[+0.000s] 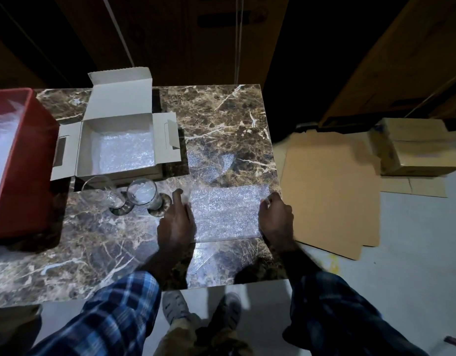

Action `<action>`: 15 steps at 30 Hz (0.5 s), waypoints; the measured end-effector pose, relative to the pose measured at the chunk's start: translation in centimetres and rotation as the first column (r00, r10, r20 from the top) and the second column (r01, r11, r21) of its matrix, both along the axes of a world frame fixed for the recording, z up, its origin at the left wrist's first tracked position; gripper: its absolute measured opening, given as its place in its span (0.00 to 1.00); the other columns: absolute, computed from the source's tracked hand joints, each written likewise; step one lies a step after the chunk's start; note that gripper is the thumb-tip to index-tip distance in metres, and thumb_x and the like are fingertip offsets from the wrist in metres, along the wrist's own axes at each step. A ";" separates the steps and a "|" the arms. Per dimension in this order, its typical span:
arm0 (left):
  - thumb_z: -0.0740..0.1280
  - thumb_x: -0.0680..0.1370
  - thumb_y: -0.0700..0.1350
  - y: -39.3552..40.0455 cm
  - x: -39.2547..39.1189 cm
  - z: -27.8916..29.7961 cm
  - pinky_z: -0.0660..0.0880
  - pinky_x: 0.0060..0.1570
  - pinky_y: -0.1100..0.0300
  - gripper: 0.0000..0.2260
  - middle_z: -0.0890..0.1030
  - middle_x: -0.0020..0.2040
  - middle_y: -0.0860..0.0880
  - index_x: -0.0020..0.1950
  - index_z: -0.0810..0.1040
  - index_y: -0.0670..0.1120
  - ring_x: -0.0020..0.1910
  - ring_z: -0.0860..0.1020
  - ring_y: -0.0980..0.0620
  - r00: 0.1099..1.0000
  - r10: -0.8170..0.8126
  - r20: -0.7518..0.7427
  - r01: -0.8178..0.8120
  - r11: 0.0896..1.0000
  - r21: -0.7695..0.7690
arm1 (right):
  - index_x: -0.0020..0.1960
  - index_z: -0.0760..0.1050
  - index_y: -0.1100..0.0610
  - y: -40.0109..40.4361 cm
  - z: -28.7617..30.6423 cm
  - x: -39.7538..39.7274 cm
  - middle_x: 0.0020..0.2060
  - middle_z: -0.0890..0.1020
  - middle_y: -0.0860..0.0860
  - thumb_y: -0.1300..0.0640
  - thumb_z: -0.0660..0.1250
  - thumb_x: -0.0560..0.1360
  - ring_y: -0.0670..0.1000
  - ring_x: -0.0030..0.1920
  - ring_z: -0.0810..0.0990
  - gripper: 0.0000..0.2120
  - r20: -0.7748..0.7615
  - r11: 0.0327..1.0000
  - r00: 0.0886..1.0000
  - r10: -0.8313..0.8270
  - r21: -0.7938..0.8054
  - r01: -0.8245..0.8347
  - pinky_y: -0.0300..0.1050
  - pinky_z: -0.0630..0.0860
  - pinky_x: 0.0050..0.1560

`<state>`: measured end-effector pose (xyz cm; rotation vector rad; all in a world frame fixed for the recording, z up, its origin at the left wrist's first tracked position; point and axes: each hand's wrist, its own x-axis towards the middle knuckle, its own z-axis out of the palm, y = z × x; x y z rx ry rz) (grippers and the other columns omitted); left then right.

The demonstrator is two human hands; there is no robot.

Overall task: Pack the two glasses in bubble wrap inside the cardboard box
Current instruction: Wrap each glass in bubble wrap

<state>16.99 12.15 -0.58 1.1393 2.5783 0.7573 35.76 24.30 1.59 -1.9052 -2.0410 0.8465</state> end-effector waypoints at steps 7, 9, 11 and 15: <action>0.61 0.83 0.47 -1.0 0.5 0.2 0.79 0.43 0.43 0.20 0.76 0.64 0.40 0.74 0.63 0.47 0.50 0.80 0.35 0.997 -0.073 0.002 0.072 0.995 0.062 | 0.59 0.73 0.59 -0.4 -0.3 0.1 0.48 0.83 0.63 0.54 0.62 0.82 0.66 0.49 0.81 0.10 -0.027 0.997 0.997 -0.073 0.014 0.074 0.49 0.72 0.45; 0.63 0.82 0.45 -1.3 0.7 0.6 0.79 0.43 0.44 0.21 0.74 0.66 0.39 0.74 0.64 0.46 0.51 0.80 0.35 0.997 -0.074 0.009 0.073 0.995 0.069 | 0.58 0.72 0.59 -0.4 -0.3 0.1 0.48 0.83 0.63 0.55 0.63 0.82 0.65 0.49 0.81 0.09 -0.045 0.994 0.996 -0.081 0.064 0.084 0.49 0.72 0.45; 0.66 0.81 0.43 -1.8 0.9 0.8 0.79 0.42 0.45 0.20 0.72 0.67 0.38 0.72 0.66 0.44 0.52 0.79 0.35 0.996 -0.089 -0.025 0.091 0.993 0.076 | 0.57 0.74 0.60 -0.5 -0.5 0.1 0.47 0.83 0.62 0.58 0.64 0.81 0.63 0.47 0.81 0.07 -0.086 0.985 0.993 -0.083 0.141 0.095 0.48 0.69 0.42; 0.67 0.79 0.40 -3.6 1.6 0.2 0.80 0.46 0.49 0.17 0.69 0.68 0.41 0.67 0.72 0.41 0.57 0.77 0.39 0.991 -0.098 -0.089 0.107 0.990 0.096 | 0.50 0.77 0.61 -0.8 -1.4 0.0 0.40 0.83 0.58 0.67 0.64 0.78 0.59 0.39 0.80 0.05 -0.170 0.957 0.984 -0.058 0.272 0.103 0.42 0.63 0.38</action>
